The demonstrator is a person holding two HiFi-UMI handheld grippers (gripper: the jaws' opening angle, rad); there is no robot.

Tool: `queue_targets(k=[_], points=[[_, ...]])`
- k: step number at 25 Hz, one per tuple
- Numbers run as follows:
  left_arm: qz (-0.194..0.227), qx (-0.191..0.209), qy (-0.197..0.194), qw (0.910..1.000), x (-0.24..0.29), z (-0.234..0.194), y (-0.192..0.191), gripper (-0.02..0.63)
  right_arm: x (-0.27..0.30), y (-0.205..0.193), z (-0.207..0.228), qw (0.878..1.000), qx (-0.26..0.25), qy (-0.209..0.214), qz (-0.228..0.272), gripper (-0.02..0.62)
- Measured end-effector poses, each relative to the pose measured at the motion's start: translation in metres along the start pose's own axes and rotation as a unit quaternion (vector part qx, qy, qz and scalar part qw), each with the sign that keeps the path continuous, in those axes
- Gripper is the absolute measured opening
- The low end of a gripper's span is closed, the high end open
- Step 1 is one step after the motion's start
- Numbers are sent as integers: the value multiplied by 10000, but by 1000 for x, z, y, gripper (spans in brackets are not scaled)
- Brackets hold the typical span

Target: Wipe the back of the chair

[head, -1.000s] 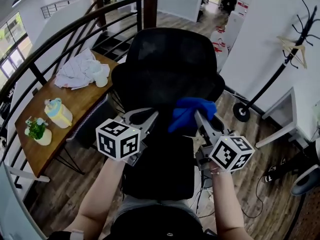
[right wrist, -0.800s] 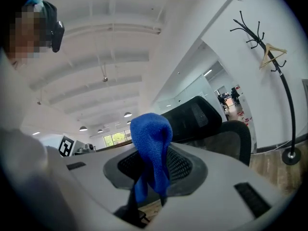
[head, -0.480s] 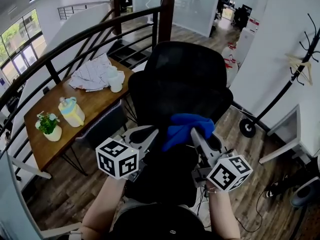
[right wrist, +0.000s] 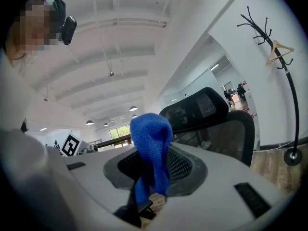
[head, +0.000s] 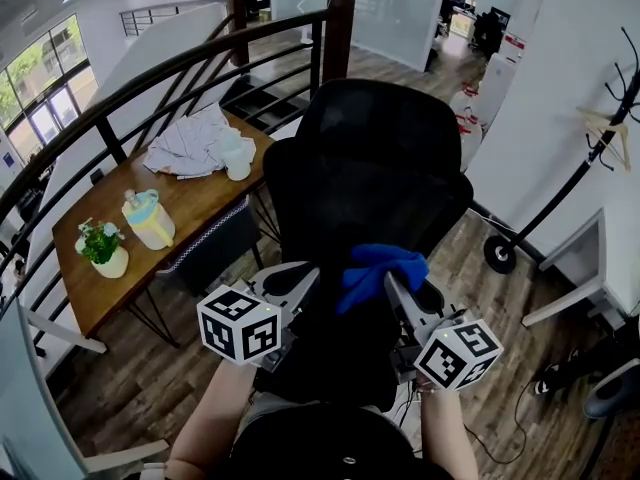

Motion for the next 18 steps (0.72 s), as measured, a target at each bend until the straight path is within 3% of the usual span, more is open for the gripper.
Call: queue_targets(k=[7, 18], points=[[-334, -91, 114, 9993, 11, -2, -15, 32, 2, -6, 11, 9998, 163, -92, -71, 117], [-474, -154, 170, 9986, 20, -2, -18, 32, -2, -11, 19, 9996, 184, -197, -127, 115]])
Point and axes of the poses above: the fingertips, and each gripper's own axes: x forward along the fingers, z to its right, y out of its top, the point moved 5 cm from there along -x, backward along the fingers, and after that the axes turned 11 degrees about x, right-handed, at the moved point
